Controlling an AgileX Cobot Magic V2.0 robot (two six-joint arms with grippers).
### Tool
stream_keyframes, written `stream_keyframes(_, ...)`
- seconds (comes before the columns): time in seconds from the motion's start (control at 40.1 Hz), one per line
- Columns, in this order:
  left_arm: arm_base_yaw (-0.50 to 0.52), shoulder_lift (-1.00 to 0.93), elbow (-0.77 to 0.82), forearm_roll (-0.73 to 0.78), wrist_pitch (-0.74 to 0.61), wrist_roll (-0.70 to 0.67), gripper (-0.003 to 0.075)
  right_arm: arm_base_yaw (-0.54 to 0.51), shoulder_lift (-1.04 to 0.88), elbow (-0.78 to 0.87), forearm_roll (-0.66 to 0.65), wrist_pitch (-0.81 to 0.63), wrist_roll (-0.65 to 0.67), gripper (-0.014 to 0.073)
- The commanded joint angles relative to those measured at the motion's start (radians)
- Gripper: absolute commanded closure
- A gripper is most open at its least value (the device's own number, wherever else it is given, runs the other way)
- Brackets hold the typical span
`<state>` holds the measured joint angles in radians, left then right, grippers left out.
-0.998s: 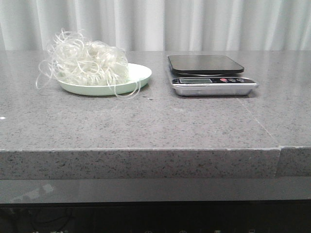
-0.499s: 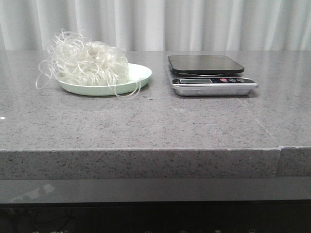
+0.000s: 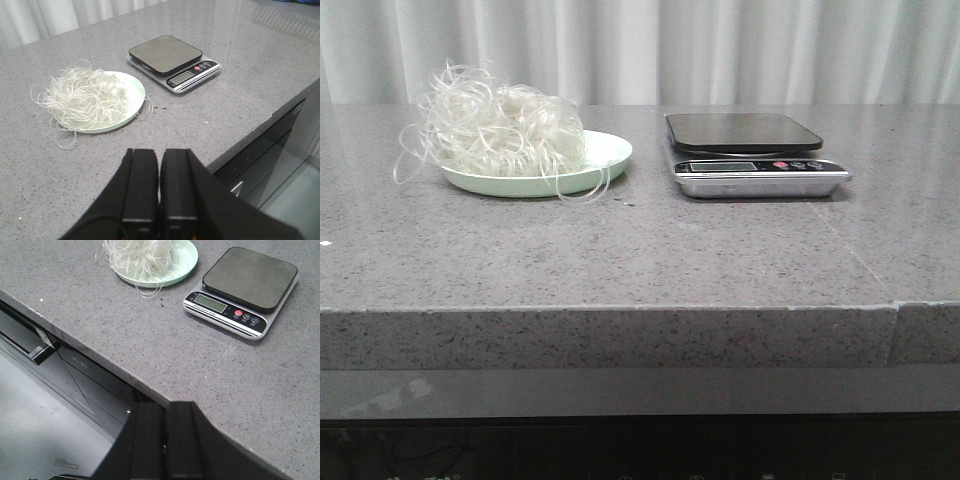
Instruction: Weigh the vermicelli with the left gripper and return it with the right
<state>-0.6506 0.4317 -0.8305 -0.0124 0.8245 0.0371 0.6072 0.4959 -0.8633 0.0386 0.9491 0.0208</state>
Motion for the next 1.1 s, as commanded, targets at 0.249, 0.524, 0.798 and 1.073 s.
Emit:
stream_keyframes(0.249, -0.008, 0.008, -0.022, -0.005, -0.075, 0.002, 0.0565, -0.006, 0.005, -0.023, -0.012, -0.061, 0.001, 0.0436)
stream_keyframes(0.524, 0.163, -0.125, 0.175, 0.047, -0.270, 0.002, 0.0565, -0.006, 0.005, -0.023, -0.012, -0.061, 0.001, 0.0436)
stream_keyframes(0.798, 0.408, -0.334, 0.581, 0.034, -0.633, 0.002, 0.0565, -0.006, 0.005, -0.023, -0.012, -0.061, 0.001, 0.0436)
stream_keyframes(1.073, 0.549, -0.447, 0.847, -0.064, -0.846, 0.002, 0.0565, -0.006, 0.005, -0.023, -0.012, -0.061, 0.001, 0.0436)
